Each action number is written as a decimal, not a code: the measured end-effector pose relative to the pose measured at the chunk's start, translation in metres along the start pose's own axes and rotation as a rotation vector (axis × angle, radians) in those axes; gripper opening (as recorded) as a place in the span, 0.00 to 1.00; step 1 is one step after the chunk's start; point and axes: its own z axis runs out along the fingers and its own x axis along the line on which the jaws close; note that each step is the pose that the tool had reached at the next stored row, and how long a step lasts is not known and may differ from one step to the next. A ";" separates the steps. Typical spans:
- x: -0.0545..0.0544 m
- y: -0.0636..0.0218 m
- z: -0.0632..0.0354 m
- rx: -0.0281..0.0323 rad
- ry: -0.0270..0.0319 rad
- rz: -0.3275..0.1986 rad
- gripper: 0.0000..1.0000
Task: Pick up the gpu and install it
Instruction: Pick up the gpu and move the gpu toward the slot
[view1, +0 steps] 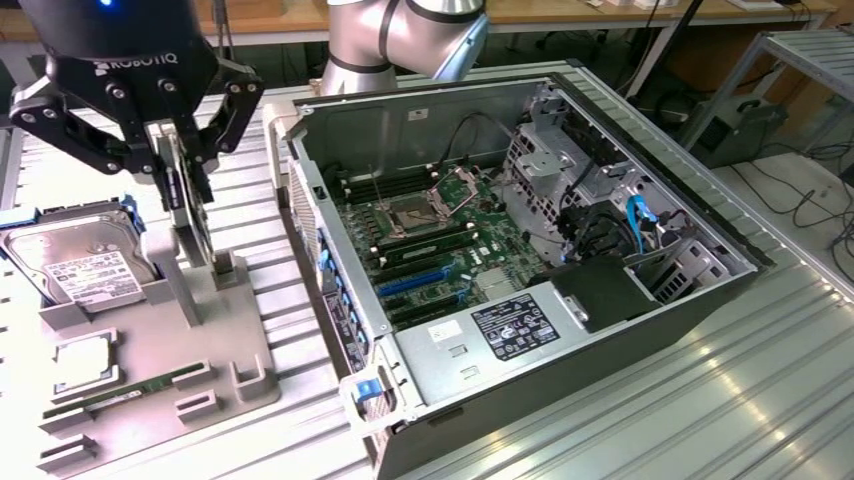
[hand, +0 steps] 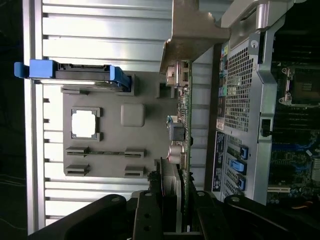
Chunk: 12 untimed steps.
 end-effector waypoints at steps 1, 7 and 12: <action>0.000 0.0000 -0.0018 0.0000 0.0001 0.000 0.28; 0.000 -0.0002 -0.0107 -0.0001 0.0010 0.000 0.28; 0.000 -0.0002 -0.0108 -0.0002 0.0011 0.000 0.28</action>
